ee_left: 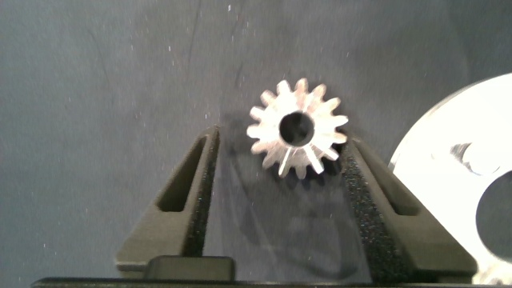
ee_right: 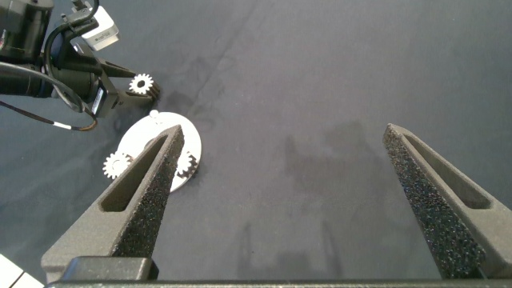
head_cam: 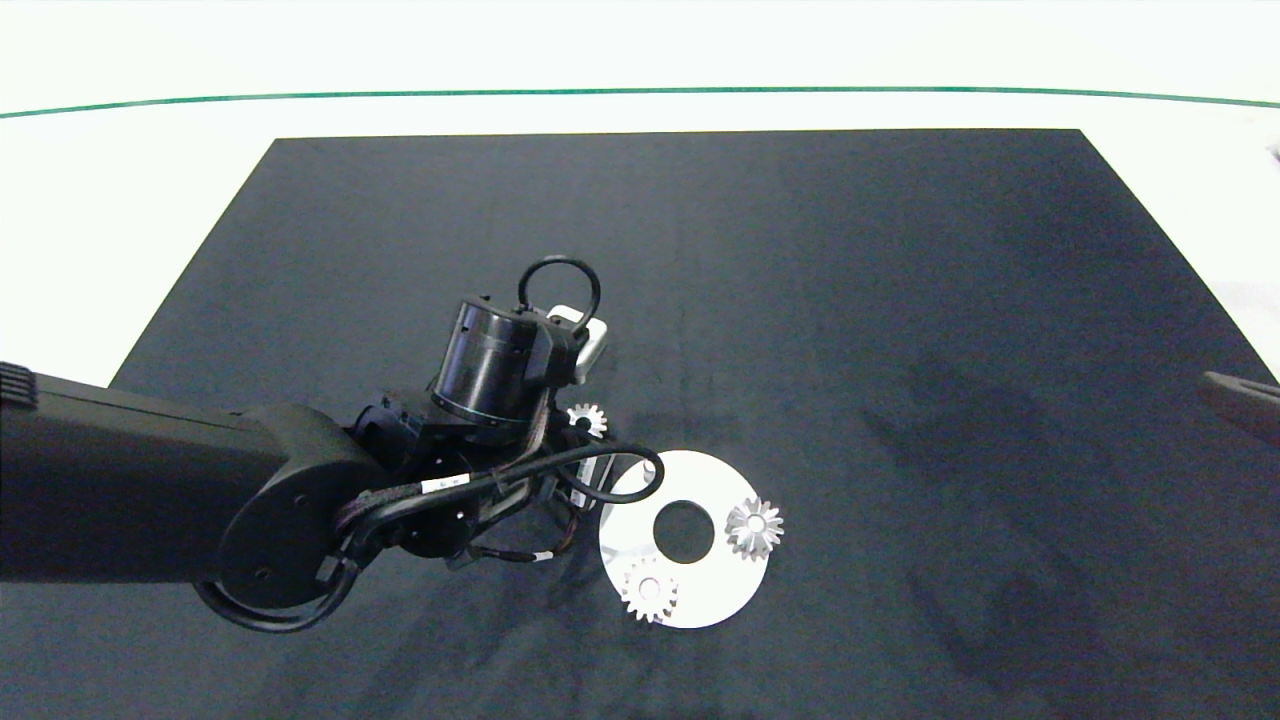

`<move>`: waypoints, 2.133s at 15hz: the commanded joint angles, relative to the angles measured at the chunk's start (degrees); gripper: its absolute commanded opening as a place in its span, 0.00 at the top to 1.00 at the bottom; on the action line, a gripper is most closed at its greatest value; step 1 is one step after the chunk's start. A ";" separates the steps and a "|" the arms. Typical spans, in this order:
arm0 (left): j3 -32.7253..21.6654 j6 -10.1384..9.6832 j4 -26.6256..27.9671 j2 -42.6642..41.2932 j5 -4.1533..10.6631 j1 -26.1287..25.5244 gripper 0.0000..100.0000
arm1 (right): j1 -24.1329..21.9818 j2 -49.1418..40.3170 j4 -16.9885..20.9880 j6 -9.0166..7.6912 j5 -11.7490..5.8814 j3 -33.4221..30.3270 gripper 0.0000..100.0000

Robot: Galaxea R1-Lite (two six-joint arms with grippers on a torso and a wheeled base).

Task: Install three planetary gears onto the carrier pins

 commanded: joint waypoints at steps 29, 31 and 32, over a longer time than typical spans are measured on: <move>6.59 1.48 -3.11 -12.32 1.37 -15.56 0.78 | -0.16 -0.45 0.17 -0.06 -0.10 0.27 0.00; 5.53 2.62 -3.20 -10.39 1.46 -16.44 0.78 | -0.16 -0.54 0.17 -0.06 -0.10 0.27 0.00; 4.65 2.80 -3.20 -9.51 1.46 -16.36 0.78 | -0.16 -0.45 0.17 -0.06 -0.10 0.19 0.00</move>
